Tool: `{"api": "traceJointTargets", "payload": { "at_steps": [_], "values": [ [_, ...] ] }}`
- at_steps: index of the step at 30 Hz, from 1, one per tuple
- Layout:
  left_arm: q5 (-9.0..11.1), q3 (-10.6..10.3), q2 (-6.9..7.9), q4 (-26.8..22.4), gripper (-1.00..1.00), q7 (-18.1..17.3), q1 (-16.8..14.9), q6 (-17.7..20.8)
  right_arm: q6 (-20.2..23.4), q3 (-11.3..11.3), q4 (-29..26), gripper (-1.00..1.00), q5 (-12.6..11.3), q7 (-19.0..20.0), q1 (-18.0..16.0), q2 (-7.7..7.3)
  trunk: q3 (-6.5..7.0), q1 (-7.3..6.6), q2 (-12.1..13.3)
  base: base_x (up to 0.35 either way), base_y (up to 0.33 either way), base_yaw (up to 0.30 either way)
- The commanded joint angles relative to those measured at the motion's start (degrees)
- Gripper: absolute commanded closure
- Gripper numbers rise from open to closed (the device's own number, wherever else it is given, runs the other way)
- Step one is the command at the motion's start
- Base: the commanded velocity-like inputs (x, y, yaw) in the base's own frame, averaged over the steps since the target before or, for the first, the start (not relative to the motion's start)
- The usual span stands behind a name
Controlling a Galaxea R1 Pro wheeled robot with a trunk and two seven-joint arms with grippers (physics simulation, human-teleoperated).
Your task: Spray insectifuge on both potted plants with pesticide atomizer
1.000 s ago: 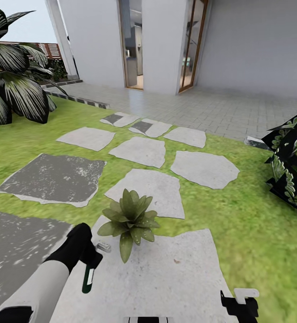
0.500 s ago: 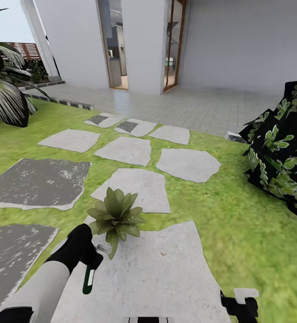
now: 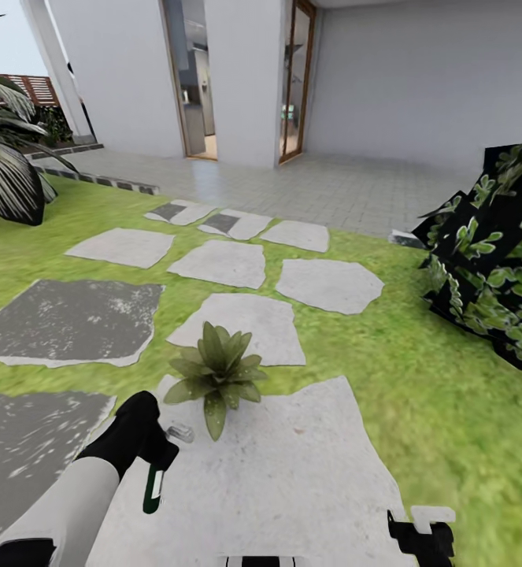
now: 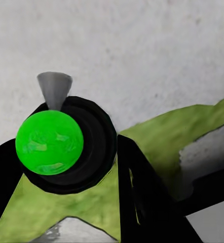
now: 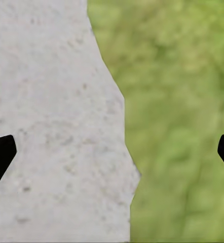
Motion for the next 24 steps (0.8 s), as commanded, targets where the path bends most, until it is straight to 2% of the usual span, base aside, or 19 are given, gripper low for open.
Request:
{"api": "traceJointTargets", "payload": {
  "at_steps": [1, 4, 8, 12, 17, 19, 21, 22, 24],
  "values": [
    [-0.56, 0.21, -0.08, -0.09, 1.0, -0.65, -0.01, 0.12, -0.2, -0.28, 0.11, -1.0, 0.61, -0.36, -0.05, -0.01, -0.04, 0.0, -0.02, 0.142, 0.285, 0.0],
    [-0.56, 0.15, -0.27, -0.1, 1.0, -0.63, -0.01, 0.1, -0.2, -0.27, 0.11, -1.0, 0.61, -0.36, -0.05, -0.01, -0.04, 0.0, -0.02, 0.192, 0.227, -0.062],
    [-0.68, -0.07, -0.52, 0.49, 1.0, -0.42, 0.01, 0.09, -0.2, -0.27, 0.11, -1.0, 0.61, -0.36, -0.05, -0.01, -0.04, 0.0, -0.02, 0.066, 0.056, -0.241],
    [-0.62, 0.05, 0.04, -0.24, 1.0, -0.77, -0.07, 0.06, -0.2, -0.28, 0.11, -1.0, 0.61, -0.36, -0.04, -0.01, -0.04, 0.0, -0.02, 0.003, 0.006, -0.254],
    [-0.98, -0.07, 0.3, -1.36, 1.0, -1.67, -0.96, 0.13, -0.2, -0.27, 0.11, -1.0, 0.61, -0.31, -0.05, -0.07, -0.04, 0.0, -0.02, -0.077, 0.0, -0.048],
    [-1.19, -0.24, 0.54, -1.42, 1.0, -3.83, -2.13, 0.16, -0.2, -0.29, 0.11, -1.0, 0.61, -0.28, -0.05, -0.09, -0.04, 0.0, -0.02, -0.016, 0.0, -0.004],
    [-1.57, -0.54, 2.03, -1.23, 1.0, -8.8, -5.29, 0.15, -0.2, -0.3, 0.09, -1.0, 0.65, -0.27, -0.04, -0.1, -0.04, 0.0, -0.02, -0.004, 0.0, -0.001],
    [-2.53, -0.61, 2.85, -1.0, 1.0, -11.88, -7.02, 0.11, -0.2, -0.3, 0.09, -1.0, 0.63, -0.27, -0.04, -0.1, -0.04, 0.0, -0.02, -0.001, 0.0, 0.0],
    [-5.03, -0.62, 3.23, -0.87, 1.0, -15.5, -8.58, 0.1, -0.2, -0.3, 0.09, -1.0, 0.67, -0.27, -0.04, -0.1, -0.04, 0.0, -0.02, 0.0, 0.0, 0.0]
  ]
}}
